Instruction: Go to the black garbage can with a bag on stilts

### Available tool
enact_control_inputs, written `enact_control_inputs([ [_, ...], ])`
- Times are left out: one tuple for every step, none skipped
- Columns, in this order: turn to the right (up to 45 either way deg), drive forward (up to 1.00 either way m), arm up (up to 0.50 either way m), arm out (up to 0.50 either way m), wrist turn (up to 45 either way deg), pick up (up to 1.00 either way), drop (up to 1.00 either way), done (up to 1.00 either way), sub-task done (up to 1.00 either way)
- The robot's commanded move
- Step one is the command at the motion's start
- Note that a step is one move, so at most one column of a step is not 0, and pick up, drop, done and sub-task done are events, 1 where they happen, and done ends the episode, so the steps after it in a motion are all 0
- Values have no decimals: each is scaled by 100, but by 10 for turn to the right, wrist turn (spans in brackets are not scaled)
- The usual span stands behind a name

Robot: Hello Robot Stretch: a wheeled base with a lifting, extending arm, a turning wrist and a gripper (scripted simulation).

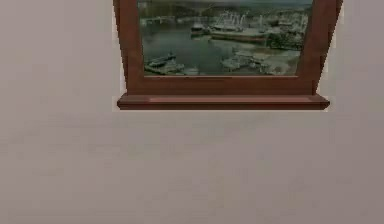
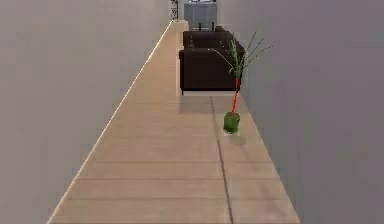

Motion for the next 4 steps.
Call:
enact_control_inputs([
  [450,0,0,0,0,0,0,0,0],
  [330,0,0,0,0,0,0,0,0],
  [0,100,0,0,0,0,0,0,0],
  [0,100,0,0,0,0,0,0,0],
])
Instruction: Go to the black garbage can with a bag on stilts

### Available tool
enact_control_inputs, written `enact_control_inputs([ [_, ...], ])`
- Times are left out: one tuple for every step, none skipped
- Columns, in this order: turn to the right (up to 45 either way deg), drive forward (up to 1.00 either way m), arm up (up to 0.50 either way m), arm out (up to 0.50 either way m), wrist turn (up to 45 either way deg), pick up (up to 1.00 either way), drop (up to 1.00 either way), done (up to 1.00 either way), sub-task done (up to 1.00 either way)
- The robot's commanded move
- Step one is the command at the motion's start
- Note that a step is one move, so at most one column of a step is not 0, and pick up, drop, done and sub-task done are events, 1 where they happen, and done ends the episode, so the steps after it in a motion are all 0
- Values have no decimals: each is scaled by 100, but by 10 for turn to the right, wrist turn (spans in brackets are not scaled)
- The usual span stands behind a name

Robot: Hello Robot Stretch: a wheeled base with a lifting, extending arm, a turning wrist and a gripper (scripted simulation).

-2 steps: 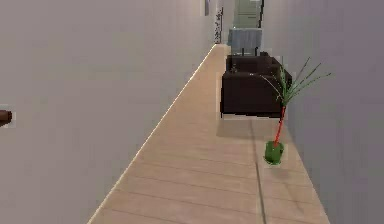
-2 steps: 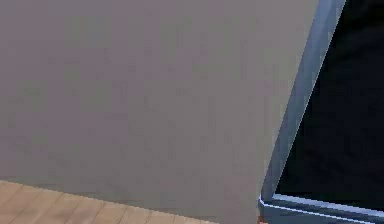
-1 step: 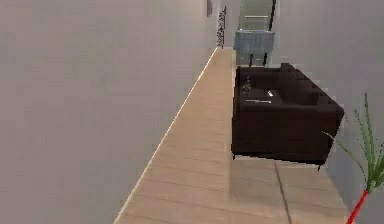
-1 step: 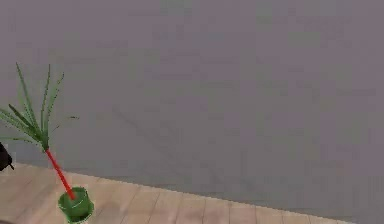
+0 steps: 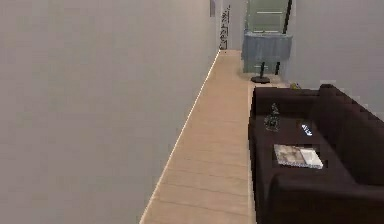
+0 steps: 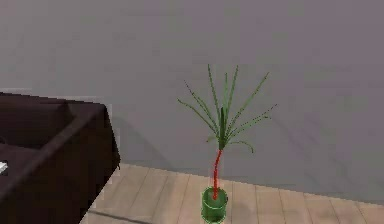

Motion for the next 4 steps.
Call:
enact_control_inputs([
  [30,0,0,0,0,0,0,0,0],
  [0,70,0,0,0,0,0,0,0],
  [60,0,0,0,0,0,0,0,0],
  [0,100,0,0,0,0,0,0,0],
])
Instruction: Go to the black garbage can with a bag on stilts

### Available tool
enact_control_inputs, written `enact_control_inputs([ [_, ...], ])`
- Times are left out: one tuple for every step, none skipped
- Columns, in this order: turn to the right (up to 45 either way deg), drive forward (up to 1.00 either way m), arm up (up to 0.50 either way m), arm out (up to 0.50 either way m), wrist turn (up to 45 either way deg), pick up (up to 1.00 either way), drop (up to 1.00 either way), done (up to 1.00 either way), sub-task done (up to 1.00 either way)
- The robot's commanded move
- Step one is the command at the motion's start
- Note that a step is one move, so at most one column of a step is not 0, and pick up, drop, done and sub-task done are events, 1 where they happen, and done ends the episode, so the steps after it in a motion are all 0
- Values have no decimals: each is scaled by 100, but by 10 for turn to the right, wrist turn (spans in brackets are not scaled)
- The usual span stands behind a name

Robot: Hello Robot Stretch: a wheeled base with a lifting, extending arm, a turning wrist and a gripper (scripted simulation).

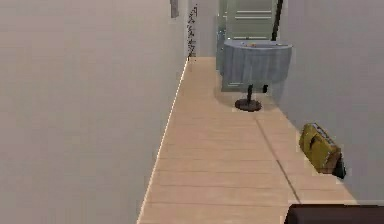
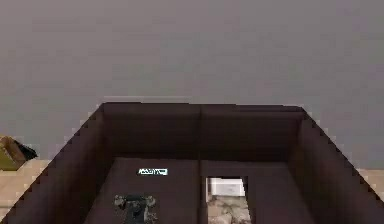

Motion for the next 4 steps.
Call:
enact_control_inputs([
  [0,100,0,0,0,0,0,0,0],
  [30,0,0,0,0,0,0,0,0],
  [0,100,0,0,0,0,0,0,0],
  [0,80,0,0,0,0,0,0,0],
])
